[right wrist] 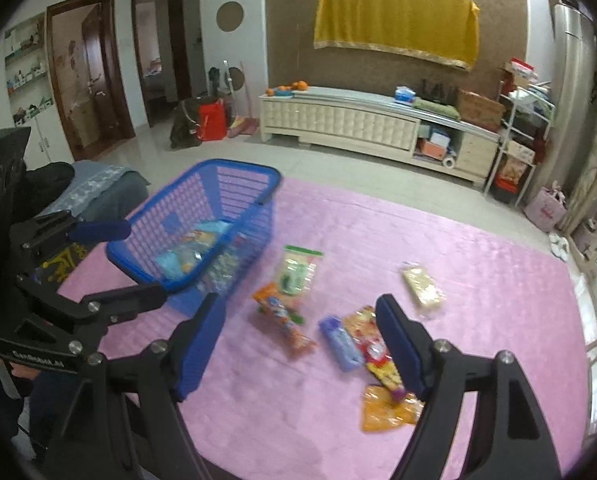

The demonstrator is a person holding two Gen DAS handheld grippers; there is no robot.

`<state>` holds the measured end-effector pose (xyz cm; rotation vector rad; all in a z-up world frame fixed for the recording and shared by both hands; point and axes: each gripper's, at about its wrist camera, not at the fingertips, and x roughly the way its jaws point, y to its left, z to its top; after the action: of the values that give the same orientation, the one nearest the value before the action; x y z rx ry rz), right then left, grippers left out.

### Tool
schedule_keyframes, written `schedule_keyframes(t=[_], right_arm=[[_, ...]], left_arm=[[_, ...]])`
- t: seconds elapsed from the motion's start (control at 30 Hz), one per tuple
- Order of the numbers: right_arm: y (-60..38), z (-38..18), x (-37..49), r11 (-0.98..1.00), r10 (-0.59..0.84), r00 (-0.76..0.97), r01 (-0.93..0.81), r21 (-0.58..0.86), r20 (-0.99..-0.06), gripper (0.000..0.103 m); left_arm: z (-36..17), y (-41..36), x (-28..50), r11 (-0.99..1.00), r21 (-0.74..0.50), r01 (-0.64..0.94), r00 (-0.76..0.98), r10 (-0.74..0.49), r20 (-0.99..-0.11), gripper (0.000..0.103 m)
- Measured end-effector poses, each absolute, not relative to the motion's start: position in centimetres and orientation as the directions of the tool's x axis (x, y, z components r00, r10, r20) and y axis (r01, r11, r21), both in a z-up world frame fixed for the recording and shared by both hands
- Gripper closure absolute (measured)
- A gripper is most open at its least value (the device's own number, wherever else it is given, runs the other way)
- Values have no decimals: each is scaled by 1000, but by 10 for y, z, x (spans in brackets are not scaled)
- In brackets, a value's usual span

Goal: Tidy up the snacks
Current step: 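Withdraw both open tools from the basket toward the remaining snacks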

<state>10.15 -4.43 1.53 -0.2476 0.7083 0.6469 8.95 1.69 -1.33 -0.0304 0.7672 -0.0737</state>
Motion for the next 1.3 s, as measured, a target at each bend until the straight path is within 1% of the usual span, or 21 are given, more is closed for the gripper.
schedule_keyframes(t=[0.1, 0.3, 0.5, 0.83, 1.03, 1.13, 1.3], right_arm=[[-65, 11, 106, 786, 474, 560, -618, 39, -679, 22], [-97, -9, 120, 811, 417, 557, -585, 17, -718, 22], [-118, -35, 137, 793, 447, 498, -605, 72, -743, 22], [-129, -92, 173, 739, 440, 387, -668, 83, -810, 22], [-127, -121, 197, 704, 438, 323, -703, 97, -839, 22], [-124, -134, 210, 690, 443, 275, -712, 129, -853, 22], [-115, -153, 218, 645, 429, 216, -753, 130, -877, 22]], left_arm=[[-19, 1, 96, 995, -57, 78, 703, -95, -705, 18], [-35, -34, 111, 992, -63, 105, 671, -118, -732, 18], [-65, -55, 126, 994, -73, 80, 617, -106, -780, 18], [-111, -65, 150, 995, -99, 19, 523, -94, -847, 18], [-129, -63, 164, 996, -93, 11, 490, -87, -867, 18], [-139, -61, 170, 994, -109, 12, 467, -102, -878, 18], [-152, -63, 179, 993, -115, 21, 444, -112, -889, 18]])
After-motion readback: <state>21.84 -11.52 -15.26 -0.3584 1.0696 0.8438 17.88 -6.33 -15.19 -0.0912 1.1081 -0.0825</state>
